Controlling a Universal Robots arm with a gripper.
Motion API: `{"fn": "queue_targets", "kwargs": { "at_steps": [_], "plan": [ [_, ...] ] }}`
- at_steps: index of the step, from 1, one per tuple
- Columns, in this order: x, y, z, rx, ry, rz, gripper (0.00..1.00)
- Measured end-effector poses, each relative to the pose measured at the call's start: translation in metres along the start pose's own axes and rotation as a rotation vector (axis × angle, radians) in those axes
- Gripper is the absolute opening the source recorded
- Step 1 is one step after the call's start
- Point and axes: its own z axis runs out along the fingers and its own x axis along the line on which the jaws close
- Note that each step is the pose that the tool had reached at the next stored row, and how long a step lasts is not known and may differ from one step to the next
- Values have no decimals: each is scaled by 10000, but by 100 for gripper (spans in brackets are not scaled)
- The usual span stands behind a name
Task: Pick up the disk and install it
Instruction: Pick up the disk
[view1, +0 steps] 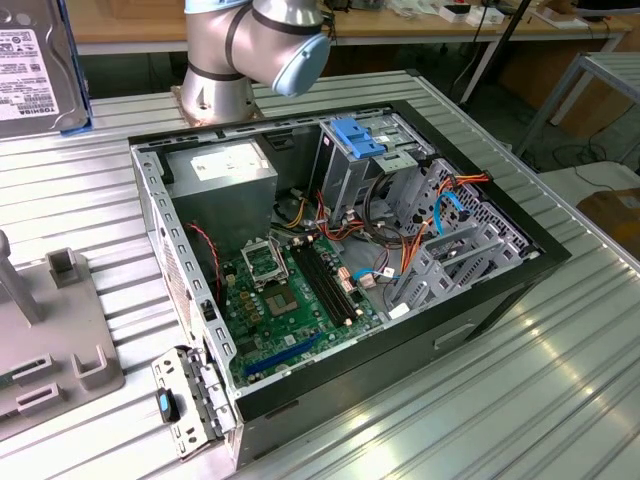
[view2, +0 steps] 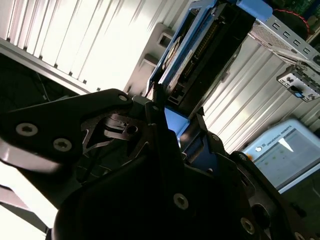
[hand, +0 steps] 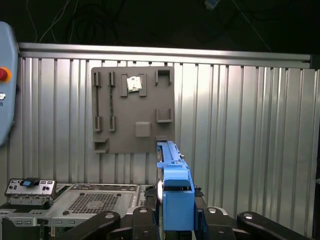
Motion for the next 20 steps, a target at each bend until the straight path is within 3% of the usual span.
{"fn": "queue_targets", "kwargs": {
  "at_steps": [8,13,15,18,20],
  "plan": [
    [5,-195,6,-1,0,0,37],
    [10,-367,13,0,0,0,37],
    [13,-477,17,0,0,0,37],
    [20,-728,25,0,0,1,37],
    [24,-839,29,0,-1,-1,37]
  ]
}}
